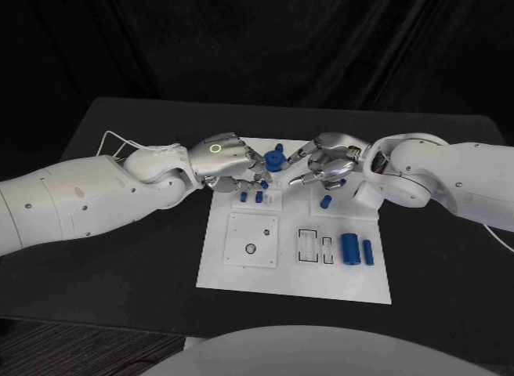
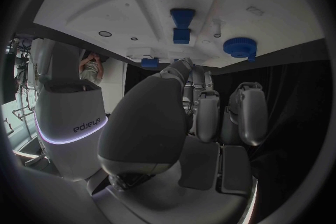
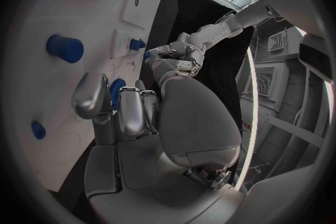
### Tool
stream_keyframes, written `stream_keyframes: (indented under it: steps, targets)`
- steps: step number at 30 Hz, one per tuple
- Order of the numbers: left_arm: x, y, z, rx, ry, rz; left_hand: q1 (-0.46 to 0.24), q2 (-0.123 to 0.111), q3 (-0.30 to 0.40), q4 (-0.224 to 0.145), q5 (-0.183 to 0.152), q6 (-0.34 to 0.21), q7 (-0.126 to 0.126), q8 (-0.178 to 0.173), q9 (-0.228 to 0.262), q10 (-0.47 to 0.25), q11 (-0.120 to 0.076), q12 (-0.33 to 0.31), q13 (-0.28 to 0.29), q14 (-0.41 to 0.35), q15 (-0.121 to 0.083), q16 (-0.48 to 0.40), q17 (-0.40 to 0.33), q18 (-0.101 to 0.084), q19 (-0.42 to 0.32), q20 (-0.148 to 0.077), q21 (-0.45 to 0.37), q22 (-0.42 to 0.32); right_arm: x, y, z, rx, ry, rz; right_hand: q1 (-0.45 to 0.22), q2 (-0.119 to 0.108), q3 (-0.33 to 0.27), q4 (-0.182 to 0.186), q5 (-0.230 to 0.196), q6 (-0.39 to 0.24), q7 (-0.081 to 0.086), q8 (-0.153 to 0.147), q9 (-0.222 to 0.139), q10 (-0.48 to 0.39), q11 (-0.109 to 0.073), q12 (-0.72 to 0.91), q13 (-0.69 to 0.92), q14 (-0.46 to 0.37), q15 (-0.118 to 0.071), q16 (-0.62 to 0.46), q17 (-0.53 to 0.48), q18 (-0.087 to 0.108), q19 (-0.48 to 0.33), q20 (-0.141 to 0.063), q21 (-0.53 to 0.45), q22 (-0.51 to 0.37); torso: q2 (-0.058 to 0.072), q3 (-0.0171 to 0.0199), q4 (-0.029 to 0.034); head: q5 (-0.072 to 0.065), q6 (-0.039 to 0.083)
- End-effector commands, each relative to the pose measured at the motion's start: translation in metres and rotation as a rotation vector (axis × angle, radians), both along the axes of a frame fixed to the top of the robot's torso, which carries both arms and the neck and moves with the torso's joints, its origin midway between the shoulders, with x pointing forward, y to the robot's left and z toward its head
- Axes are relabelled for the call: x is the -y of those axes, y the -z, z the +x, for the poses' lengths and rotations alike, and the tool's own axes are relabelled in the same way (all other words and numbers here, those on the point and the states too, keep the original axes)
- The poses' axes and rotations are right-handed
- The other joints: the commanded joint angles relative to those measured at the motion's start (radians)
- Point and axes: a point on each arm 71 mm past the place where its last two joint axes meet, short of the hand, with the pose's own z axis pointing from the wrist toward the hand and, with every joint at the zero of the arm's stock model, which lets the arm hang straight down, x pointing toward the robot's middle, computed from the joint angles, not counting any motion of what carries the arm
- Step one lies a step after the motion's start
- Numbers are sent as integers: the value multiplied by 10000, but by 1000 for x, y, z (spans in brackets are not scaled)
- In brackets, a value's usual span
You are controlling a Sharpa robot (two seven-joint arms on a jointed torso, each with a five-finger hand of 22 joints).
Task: Assemble the parts on the task board
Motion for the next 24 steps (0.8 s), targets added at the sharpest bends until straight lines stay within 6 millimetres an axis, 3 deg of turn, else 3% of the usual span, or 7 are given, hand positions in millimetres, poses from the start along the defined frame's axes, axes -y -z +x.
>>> stream_keyframes:
  steps: [1,5,10,15,19,21,24]
  targets:
    - [-6,-4,4,-75,-364,109,-98,35,59,2,-17,79,0,21,34,56,3,-62,-35,-39,-10,6,290,96,2,3,-39,1903,7,-13,-5,583,216,186,158,23,-69,33,-27,142,65,112,-24,-47,77,-37,27,236,12,-44,13,95,-95,17,-70,1358,-6,3,12,1,-1]
    - [-16,-11,11,-241,-871,409,-167,3,100,-29,-307,204,-37,85,109,309,-34,-256,-248,-132,-19,-105,136,123,-92,12,-173,1861,21,-29,-13,1206,353,103,223,44,-81,55,16,313,109,221,-32,-28,117,-16,50,249,42,-20,36,88,-78,38,-45,1367,-5,9,16,-13,-1]
    - [-22,-20,21,-384,-1544,699,-197,-39,115,-49,-406,243,-42,103,143,428,-40,-408,-378,-155,-25,-143,88,124,-94,16,-185,1860,33,-40,-24,2026,361,-435,276,63,-90,81,72,459,129,309,-44,-49,143,-39,6,249,62,-36,7,102,-93,56,-130,1349,-13,29,4,-32,-1]
    - [-24,-26,27,-364,-2029,752,-160,-85,188,-146,-306,305,9,131,187,634,-7,-561,-520,7,-24,-17,269,79,71,8,20,1926,39,-45,-31,3026,147,-1347,304,63,-96,95,108,543,145,356,-53,-65,168,-53,-14,242,80,-47,-6,104,-97,70,-151,1345,-1,57,-25,-103,-1]
    - [-23,-27,31,-287,-2165,739,-132,-116,245,-212,-224,289,39,118,199,678,17,-682,-612,63,-18,23,322,66,130,-2,89,1947,41,-45,-33,3533,-37,-1907,307,63,-101,107,111,575,148,373,-56,-72,173,-60,-24,239,86,-55,-18,107,-103,75,-174,1339,-27,48,-43,-122,-1]
    - [-22,-28,33,-217,-2138,711,-100,-125,292,-262,-189,272,52,105,204,695,22,-761,-670,81,-12,33,334,67,135,-10,91,1947,41,-45,-33,3720,-88,-2070,307,65,-102,113,113,588,149,380,-58,-71,176,-59,-21,238,88,-54,-17,108,-105,77,-180,1338,-25,33,-20,-145,-1]
    - [-21,-28,34,-7,-2025,742,-69,-143,343,-320,-158,232,66,77,205,692,33,-878,-752,76,-4,24,320,68,136,-23,90,1946,41,-44,-33,3921,-136,-2220,311,69,-104,122,116,615,152,394,-61,-74,180,-62,-27,236,93,-61,-25,109,-107,81,-189,1336,-15,48,-24,-115,-1]
